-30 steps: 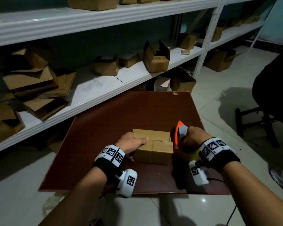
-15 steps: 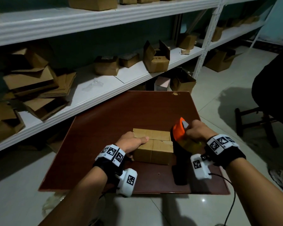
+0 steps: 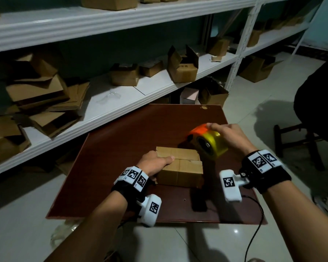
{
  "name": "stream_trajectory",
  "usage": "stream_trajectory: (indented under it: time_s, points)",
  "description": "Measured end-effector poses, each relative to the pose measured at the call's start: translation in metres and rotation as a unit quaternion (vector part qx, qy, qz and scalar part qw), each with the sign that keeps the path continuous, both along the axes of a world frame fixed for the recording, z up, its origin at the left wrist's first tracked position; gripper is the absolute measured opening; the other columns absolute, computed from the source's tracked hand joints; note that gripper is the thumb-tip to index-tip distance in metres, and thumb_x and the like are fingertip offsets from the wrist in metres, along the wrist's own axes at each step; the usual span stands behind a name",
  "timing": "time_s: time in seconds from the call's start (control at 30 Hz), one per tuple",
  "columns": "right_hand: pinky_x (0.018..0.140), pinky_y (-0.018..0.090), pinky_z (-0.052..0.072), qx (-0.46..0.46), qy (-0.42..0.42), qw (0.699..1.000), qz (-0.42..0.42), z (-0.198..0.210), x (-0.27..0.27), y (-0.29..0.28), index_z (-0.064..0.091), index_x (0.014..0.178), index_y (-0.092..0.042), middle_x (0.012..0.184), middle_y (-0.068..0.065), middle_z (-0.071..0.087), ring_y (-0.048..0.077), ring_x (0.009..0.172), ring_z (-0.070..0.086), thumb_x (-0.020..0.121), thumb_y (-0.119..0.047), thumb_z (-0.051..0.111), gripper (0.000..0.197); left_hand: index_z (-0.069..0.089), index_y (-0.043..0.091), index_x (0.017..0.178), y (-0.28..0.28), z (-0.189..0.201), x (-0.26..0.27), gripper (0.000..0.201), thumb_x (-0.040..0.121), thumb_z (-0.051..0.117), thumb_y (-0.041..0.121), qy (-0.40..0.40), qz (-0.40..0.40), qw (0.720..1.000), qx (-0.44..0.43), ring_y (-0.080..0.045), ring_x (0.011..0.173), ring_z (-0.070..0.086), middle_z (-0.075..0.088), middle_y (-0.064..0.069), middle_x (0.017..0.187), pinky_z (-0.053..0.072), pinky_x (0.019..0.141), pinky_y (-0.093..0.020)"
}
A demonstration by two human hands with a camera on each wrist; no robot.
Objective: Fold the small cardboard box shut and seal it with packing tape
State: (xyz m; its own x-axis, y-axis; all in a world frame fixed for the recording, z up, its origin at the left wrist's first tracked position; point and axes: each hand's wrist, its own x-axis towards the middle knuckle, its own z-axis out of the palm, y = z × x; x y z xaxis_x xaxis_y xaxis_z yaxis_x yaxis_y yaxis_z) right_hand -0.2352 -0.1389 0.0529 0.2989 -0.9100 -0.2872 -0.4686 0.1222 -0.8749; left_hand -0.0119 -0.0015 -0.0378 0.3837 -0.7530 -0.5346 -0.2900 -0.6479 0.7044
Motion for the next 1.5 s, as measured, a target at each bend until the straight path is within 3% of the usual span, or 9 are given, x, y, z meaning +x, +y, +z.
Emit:
stream_trajectory:
  time_s: [0.1, 0.2, 0.43, 0.53, 0.6, 0.77, 0.87, 1.23, 1.5]
  points:
    - [0.078, 0.033, 0.046, -0.004, -0.049, 0.999, 0.017, 0.002, 0.0, 0.006, 0.07, 0.109, -0.003, 0.11, 0.013, 0.069, 0.026, 0.099, 0.064, 0.091, -0.047, 0.072, 0.048, 0.07, 0.018, 0.117, 0.001, 0.001, -0.001, 0.084, 0.057, 0.069, 0.077, 0.0, 0.004, 1.0, -0.002, -0.033, 0.092, 0.076, 0.075, -0.009, 0.111, 0.068, 0.069, -0.046]
    - [0.088, 0.042, 0.053, -0.009, -0.132, 0.991, 0.021, 0.006, 0.0, 0.01, 0.072, 0.11, 0.0, 0.109, 0.02, 0.074, 0.036, 0.099, 0.069, 0.096, -0.039, 0.067, 0.041, 0.072, 0.018, 0.116, 0.003, 0.003, -0.003, 0.084, 0.056, 0.068, 0.077, -0.003, 0.001, 1.0, -0.014, -0.032, 0.093, 0.076, 0.075, -0.008, 0.11, 0.067, 0.072, -0.052]
    - [0.063, 0.033, 0.05, 0.069, -0.24, 0.967, 0.056, 0.001, 0.013, 0.019, 0.061, 0.097, -0.012, 0.089, 0.01, 0.062, 0.023, 0.075, 0.06, 0.103, -0.015, 0.049, 0.013, 0.072, 0.019, 0.117, 0.003, 0.005, -0.007, 0.082, 0.06, 0.065, 0.077, -0.016, 0.005, 1.0, -0.021, -0.031, 0.096, 0.074, 0.075, -0.007, 0.113, 0.068, 0.073, -0.049]
    - [0.076, 0.038, 0.053, 0.095, -0.281, 0.954, 0.031, -0.003, 0.019, 0.024, 0.063, 0.106, -0.009, 0.095, 0.014, 0.067, 0.027, 0.083, 0.065, 0.103, -0.019, 0.046, 0.021, 0.075, 0.023, 0.113, 0.003, 0.003, -0.007, 0.074, 0.064, 0.065, 0.078, -0.038, 0.004, 0.999, -0.025, -0.028, 0.1, 0.073, 0.075, -0.003, 0.113, 0.066, 0.082, -0.048]
    - [0.086, 0.043, 0.054, 0.083, -0.27, 0.958, 0.045, -0.009, 0.019, 0.025, 0.069, 0.109, -0.009, 0.095, 0.014, 0.072, 0.031, 0.089, 0.068, 0.1, -0.022, 0.048, 0.026, 0.076, 0.022, 0.109, 0.002, 0.003, -0.005, 0.073, 0.061, 0.067, 0.076, -0.038, 0.01, 0.999, -0.021, -0.029, 0.101, 0.072, 0.075, -0.004, 0.113, 0.065, 0.086, -0.048]
    - [0.073, 0.033, 0.058, 0.091, -0.27, 0.948, 0.144, -0.017, 0.024, 0.033, 0.069, 0.105, -0.007, 0.088, 0.013, 0.073, 0.024, 0.075, 0.07, 0.083, -0.028, 0.076, 0.031, 0.076, 0.027, 0.099, 0.002, 0.0, -0.007, 0.038, 0.075, 0.072, 0.056, -0.028, 0.036, 0.998, -0.039, -0.024, 0.079, 0.077, 0.078, -0.002, 0.094, 0.068, 0.068, -0.043]
    - [0.075, 0.033, 0.059, 0.084, -0.288, 0.942, 0.148, -0.02, 0.027, 0.032, 0.069, 0.11, -0.006, 0.094, 0.015, 0.072, 0.025, 0.08, 0.07, 0.079, -0.024, 0.076, 0.036, 0.076, 0.022, 0.099, 0.003, 0.002, -0.009, 0.025, 0.083, 0.067, 0.04, -0.04, 0.048, 0.997, -0.035, -0.023, 0.077, 0.075, 0.075, -0.003, 0.092, 0.068, 0.064, -0.041]
    - [0.072, 0.032, 0.06, 0.067, -0.313, 0.933, 0.167, -0.017, 0.021, 0.027, 0.069, 0.11, -0.009, 0.094, 0.012, 0.072, 0.024, 0.08, 0.072, 0.08, -0.023, 0.072, 0.034, 0.079, 0.022, 0.091, 0.007, 0.007, -0.014, 0.042, 0.069, 0.066, 0.055, -0.055, 0.029, 0.998, -0.031, -0.031, 0.099, 0.073, 0.078, -0.006, 0.105, 0.062, 0.092, -0.043]
    - [0.076, 0.036, 0.058, 0.063, -0.278, 0.943, 0.173, -0.022, 0.017, 0.02, 0.072, 0.108, -0.012, 0.098, 0.014, 0.073, 0.031, 0.085, 0.071, 0.079, -0.023, 0.076, 0.032, 0.072, 0.029, 0.124, 0.014, 0.016, -0.012, 0.074, 0.068, 0.067, 0.077, -0.078, -0.027, 0.996, -0.038, -0.029, 0.112, 0.069, 0.074, -0.002, 0.122, 0.059, 0.096, -0.042]
